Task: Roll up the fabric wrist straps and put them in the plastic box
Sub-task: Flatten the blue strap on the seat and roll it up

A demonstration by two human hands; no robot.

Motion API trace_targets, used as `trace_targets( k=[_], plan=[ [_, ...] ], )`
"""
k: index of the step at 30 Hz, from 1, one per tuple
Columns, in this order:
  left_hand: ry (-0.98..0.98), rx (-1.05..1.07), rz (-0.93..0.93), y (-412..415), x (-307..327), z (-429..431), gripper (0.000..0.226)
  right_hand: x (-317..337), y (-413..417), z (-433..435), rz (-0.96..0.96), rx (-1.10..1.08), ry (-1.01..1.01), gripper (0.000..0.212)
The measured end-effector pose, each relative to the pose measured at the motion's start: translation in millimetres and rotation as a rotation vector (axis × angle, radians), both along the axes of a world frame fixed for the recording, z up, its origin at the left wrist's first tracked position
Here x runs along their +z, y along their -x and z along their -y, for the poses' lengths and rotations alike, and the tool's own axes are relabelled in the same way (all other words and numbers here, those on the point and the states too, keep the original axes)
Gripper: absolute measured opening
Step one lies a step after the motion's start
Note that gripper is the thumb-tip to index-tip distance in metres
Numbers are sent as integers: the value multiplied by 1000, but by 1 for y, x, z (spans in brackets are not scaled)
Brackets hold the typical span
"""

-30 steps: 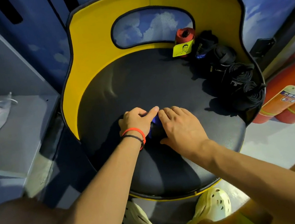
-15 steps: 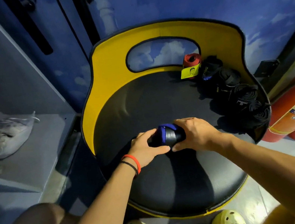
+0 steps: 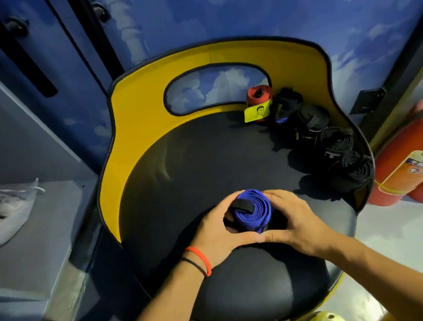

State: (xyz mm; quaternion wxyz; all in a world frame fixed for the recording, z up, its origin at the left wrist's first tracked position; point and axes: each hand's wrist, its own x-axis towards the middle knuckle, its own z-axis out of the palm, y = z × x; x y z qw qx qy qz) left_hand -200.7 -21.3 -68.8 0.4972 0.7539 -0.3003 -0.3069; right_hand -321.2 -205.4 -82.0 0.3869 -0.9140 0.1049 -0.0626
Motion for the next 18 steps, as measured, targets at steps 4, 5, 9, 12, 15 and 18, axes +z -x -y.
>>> trace_targets(
  k=[4, 5, 9, 12, 15, 18],
  plan=[
    [-40, 20, 92, -13, -3, 13, 84, 0, -8, 11, 7, 16, 64, 79],
    [-60, 58, 136, -20, -4, 18, 86, 2, -14, 13, 5, 3, 67, 79],
    [-9, 274, 180, -60, -6, 52, 93, 10, -49, 21, 28, -145, 32, 74],
    [78, 451, 138, -96, -1, 86, 83, 9, -68, 29, -70, -190, 112, 78],
    [102, 543, 136, -132, 1, 116, 77, 7, -76, 33, -142, -127, 209, 78],
    [110, 556, 113, -162, -4, 144, 71, 5, -88, 41, -134, -125, 262, 77]
  ],
)
